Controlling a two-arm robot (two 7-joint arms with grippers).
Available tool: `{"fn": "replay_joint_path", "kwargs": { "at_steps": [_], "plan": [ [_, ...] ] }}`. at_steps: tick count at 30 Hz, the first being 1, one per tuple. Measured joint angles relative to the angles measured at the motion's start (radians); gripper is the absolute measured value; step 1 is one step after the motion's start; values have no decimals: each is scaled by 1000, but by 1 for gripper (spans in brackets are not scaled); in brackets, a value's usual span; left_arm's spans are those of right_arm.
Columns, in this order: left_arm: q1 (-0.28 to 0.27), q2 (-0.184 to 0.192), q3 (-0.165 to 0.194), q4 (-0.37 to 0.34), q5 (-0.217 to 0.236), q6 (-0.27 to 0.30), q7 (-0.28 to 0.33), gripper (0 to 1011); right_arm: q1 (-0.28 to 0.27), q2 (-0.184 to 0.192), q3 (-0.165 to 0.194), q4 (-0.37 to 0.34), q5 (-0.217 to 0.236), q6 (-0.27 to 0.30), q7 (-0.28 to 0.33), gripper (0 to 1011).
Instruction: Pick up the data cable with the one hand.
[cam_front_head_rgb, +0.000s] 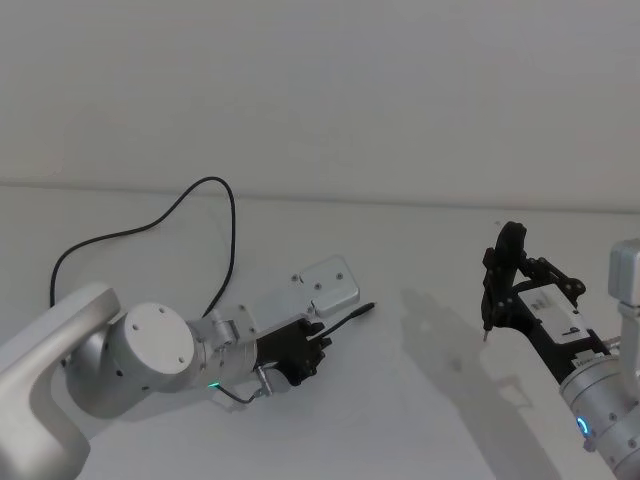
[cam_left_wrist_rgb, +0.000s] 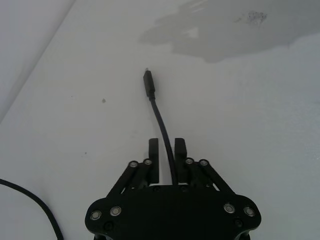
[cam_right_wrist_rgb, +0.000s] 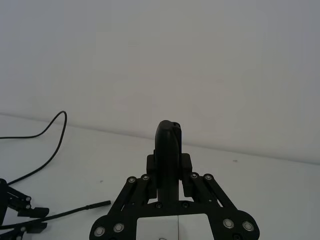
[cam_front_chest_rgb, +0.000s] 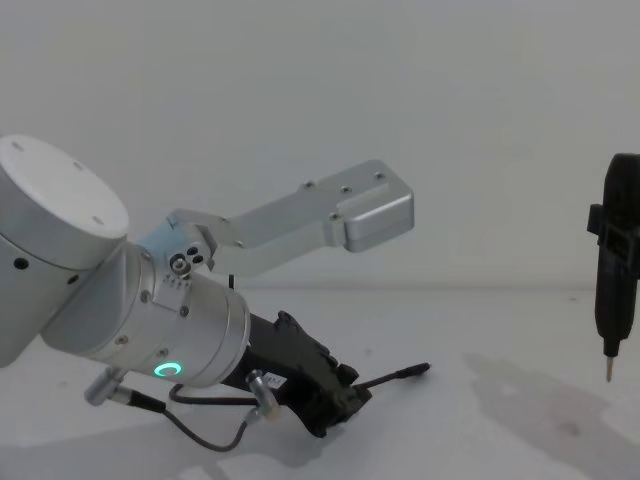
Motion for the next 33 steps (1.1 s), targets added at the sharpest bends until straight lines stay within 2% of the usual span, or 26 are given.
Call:
{"fn": "replay_joint_path", "kwargs": {
  "at_steps": [2,6,23,33],
  "plan": [
    [0,0,0,0,0,0,0,133,0,0,0,0,0,0,0,268],
    [0,-1,0,1,0,1,0,50,0,0,0,0,0,0,0,268],
    [1,-2,-1,0,1,-2,1,49,-1,0,1,-2,-1,0,0,268],
    [26,1,-26,-27,-3,-78,24,49,-8,2,13,-41,-9,-23,6,268]
  ]
}}
